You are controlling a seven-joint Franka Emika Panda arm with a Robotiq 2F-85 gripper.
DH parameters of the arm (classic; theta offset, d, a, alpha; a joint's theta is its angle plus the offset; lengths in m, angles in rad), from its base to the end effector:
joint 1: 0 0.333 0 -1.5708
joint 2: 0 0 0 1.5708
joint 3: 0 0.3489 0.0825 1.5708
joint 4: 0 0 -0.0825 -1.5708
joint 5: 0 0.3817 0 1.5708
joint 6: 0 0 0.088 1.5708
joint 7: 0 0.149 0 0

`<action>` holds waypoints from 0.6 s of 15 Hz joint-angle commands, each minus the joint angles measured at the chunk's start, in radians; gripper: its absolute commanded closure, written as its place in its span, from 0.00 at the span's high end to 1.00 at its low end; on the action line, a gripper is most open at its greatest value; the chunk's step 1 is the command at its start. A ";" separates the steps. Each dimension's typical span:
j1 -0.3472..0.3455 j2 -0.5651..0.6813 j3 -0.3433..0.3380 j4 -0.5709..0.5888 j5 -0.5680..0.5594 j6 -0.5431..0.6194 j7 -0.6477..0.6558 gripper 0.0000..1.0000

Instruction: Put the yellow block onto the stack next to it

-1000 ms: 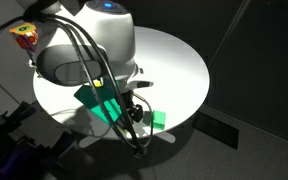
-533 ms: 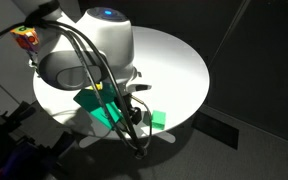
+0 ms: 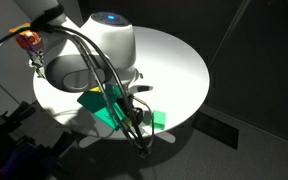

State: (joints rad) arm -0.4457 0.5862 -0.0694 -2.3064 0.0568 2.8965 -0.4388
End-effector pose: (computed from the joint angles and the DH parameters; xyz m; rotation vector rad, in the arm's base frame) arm 0.4534 -0.2640 0.0806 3.1115 -0.1865 -0.0089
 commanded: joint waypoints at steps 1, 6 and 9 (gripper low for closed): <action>-0.024 0.030 0.011 0.033 -0.032 0.013 0.006 1.00; -0.012 0.057 -0.004 0.056 -0.042 0.016 0.024 0.66; 0.011 0.060 -0.034 0.065 -0.049 0.009 0.057 0.41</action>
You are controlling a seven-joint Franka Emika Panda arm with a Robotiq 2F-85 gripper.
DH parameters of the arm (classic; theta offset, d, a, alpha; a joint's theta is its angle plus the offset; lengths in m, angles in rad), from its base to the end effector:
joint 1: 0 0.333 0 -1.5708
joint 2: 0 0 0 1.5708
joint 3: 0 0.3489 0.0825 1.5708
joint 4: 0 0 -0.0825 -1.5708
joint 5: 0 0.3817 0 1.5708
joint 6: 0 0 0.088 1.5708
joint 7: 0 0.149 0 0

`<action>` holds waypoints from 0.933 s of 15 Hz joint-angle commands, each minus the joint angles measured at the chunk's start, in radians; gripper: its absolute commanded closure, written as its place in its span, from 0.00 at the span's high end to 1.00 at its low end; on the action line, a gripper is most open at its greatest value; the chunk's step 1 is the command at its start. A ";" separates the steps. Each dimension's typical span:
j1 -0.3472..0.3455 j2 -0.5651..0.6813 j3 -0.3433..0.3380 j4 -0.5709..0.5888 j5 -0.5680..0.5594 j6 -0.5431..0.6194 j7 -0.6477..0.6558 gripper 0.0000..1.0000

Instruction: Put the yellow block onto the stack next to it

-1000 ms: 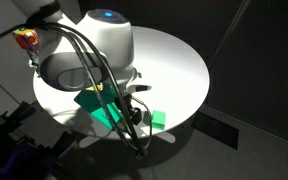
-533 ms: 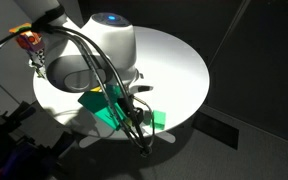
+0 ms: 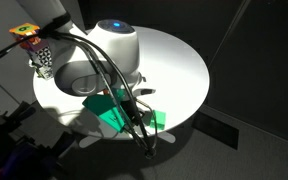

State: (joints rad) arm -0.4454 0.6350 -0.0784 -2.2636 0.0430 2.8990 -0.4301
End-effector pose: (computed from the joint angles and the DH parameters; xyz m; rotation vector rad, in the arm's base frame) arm 0.4591 -0.2726 0.0665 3.1024 -0.1866 -0.0214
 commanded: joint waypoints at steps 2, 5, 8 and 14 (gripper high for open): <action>0.025 -0.003 -0.044 0.020 -0.043 -0.005 0.073 0.31; 0.036 -0.029 -0.068 0.010 -0.050 -0.021 0.100 0.27; 0.043 -0.058 -0.080 0.001 -0.054 -0.041 0.109 0.25; 0.058 -0.144 -0.088 -0.008 -0.057 -0.153 0.115 0.25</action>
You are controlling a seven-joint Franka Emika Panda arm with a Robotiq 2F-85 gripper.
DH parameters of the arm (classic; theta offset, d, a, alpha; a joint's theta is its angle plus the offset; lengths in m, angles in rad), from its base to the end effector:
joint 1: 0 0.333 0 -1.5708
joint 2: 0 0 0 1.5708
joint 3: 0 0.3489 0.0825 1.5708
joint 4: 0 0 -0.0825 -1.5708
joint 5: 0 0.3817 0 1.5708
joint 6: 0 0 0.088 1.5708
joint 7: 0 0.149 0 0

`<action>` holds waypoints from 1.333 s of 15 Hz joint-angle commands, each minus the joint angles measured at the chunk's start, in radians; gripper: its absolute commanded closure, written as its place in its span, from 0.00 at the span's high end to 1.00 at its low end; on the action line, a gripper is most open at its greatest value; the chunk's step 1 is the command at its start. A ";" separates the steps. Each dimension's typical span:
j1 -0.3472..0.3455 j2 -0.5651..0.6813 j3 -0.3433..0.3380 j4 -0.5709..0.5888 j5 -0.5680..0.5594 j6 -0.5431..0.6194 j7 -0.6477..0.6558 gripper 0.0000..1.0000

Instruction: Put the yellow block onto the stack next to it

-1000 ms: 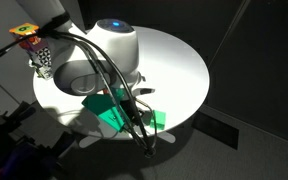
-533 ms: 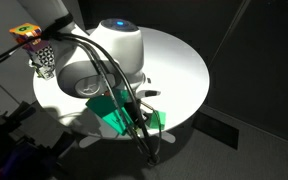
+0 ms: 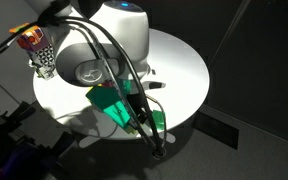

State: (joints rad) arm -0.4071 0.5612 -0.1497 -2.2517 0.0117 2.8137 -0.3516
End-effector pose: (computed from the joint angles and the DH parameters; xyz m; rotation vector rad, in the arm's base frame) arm 0.4606 -0.2940 0.1044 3.0559 -0.2963 -0.0411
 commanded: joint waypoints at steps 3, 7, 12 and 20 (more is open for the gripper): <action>0.052 -0.121 -0.041 -0.022 -0.038 -0.136 0.065 0.25; 0.092 -0.191 -0.064 -0.031 -0.063 -0.209 0.097 0.25; 0.135 -0.273 -0.081 -0.062 -0.107 -0.241 0.131 0.25; 0.166 -0.401 -0.077 -0.136 -0.161 -0.234 0.144 0.25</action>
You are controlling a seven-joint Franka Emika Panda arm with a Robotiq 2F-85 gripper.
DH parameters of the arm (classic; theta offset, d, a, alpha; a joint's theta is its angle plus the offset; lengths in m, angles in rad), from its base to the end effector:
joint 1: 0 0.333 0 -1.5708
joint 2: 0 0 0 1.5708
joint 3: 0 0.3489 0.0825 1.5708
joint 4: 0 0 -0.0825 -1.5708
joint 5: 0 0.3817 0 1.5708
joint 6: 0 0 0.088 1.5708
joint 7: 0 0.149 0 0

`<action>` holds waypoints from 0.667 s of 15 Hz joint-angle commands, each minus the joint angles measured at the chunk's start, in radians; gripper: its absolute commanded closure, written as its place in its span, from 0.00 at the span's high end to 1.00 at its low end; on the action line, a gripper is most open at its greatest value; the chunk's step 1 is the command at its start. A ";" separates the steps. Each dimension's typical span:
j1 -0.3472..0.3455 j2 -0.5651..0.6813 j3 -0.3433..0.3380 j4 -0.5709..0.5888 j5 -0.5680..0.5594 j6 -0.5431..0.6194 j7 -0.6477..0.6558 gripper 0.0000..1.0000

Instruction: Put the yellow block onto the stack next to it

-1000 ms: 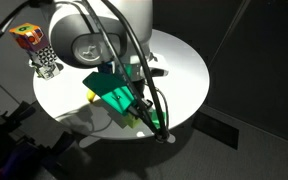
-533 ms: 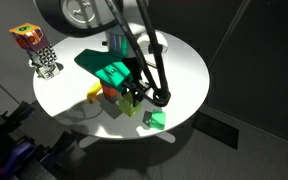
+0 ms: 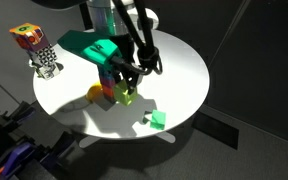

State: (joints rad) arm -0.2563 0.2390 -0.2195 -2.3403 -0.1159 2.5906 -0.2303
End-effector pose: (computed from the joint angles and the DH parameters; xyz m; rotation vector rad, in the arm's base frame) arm 0.4667 -0.2434 0.2286 3.0228 -0.2130 -0.0384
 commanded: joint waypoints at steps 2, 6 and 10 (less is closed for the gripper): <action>0.019 -0.113 -0.002 -0.063 -0.026 -0.012 0.016 0.25; 0.028 -0.176 0.002 -0.086 -0.023 -0.019 0.016 0.25; 0.034 -0.235 0.013 -0.102 0.004 -0.031 -0.009 0.25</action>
State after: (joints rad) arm -0.2290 0.0753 -0.2116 -2.4136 -0.1183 2.5893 -0.2308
